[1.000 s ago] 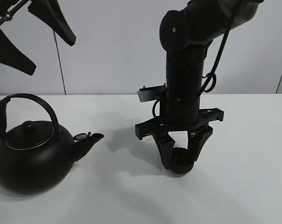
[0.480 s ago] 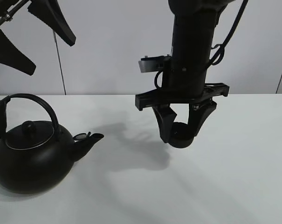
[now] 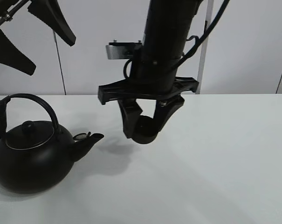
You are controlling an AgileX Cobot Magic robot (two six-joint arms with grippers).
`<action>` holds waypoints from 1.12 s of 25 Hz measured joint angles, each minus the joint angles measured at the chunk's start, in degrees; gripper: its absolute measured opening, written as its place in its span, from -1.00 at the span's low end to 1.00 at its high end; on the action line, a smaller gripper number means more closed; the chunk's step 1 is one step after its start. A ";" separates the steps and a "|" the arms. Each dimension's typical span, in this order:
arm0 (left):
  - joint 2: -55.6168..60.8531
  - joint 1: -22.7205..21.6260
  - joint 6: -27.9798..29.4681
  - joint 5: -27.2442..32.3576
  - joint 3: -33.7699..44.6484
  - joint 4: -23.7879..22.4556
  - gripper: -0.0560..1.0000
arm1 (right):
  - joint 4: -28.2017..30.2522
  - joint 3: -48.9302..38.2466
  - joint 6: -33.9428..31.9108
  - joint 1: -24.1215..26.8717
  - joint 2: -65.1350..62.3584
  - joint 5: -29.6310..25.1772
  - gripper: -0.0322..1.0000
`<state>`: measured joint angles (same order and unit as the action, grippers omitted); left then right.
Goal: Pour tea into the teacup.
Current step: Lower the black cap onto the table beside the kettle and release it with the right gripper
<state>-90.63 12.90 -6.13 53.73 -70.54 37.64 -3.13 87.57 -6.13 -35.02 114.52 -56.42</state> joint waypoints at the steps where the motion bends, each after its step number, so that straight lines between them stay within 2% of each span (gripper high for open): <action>1: 0.00 0.00 0.00 0.00 0.00 0.00 0.23 | 0.21 0.00 0.05 -1.20 0.00 0.96 -0.16; 7: 0.00 0.00 0.00 0.00 0.00 0.00 0.23 | 2.46 0.00 -1.30 -4.74 0.00 4.80 -0.16; 17: 0.00 0.00 0.00 0.00 0.00 0.00 0.23 | 7.54 0.00 -4.38 -4.74 0.26 3.75 -0.16; 28: 0.00 0.00 0.00 0.00 0.00 0.00 0.23 | 6.70 0.00 -4.76 -4.74 6.70 6.35 -0.16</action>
<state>-90.63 12.90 -6.13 53.73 -70.54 37.64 3.57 87.57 -10.90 -39.75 121.21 -50.08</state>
